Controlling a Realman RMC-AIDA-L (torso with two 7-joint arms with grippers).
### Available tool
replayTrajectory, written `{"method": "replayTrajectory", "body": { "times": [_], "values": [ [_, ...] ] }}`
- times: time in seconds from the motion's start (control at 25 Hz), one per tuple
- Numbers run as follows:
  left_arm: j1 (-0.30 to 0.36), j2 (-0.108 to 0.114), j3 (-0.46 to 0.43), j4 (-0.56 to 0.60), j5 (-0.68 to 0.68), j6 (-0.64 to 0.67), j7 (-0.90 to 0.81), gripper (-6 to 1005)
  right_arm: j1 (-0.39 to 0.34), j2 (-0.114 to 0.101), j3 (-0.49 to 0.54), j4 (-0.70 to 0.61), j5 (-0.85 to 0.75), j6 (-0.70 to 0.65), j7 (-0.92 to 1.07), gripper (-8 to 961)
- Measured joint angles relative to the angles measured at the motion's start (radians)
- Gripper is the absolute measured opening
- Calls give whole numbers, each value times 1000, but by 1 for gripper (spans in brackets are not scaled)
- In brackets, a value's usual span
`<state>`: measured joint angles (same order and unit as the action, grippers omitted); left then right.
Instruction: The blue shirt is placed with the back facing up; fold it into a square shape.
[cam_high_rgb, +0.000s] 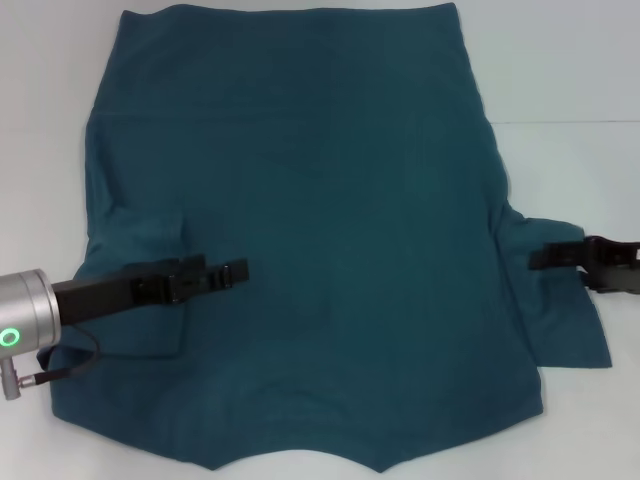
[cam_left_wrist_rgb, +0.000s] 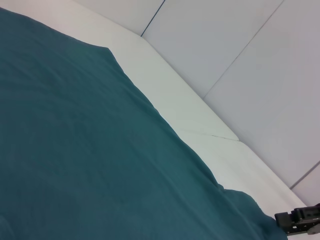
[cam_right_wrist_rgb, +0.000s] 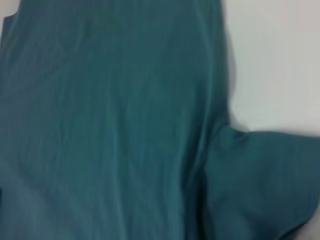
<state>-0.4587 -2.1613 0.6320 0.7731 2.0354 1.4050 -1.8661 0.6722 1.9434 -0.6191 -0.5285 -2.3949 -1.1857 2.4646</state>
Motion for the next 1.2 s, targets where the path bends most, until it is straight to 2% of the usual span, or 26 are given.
{"method": "replayTrajectory", "body": {
  "times": [0.2,0.52,0.72,0.84,1.04,1.2],
  "values": [
    [0,0,0,0,0,0,-1,948,13,6,-1,0,1,8,7,691],
    [1,0,0,0,-1,0,-1,948,6,2,6,-3,2,4,7,686],
    [2,0,0,0,-2,0,-1,948,3,0,7,-3,2,4,9,435],
    [2,0,0,0,-1,0,-1,948,3,0,5,-7,2,4,11,224],
    [3,0,0,0,-2,0,-1,947,4,-3,-1,-13,-4,3,9,15],
    [3,0,0,0,-3,0,-1,947,1,-4,-2,-34,-6,6,-16,16]
  ]
}}
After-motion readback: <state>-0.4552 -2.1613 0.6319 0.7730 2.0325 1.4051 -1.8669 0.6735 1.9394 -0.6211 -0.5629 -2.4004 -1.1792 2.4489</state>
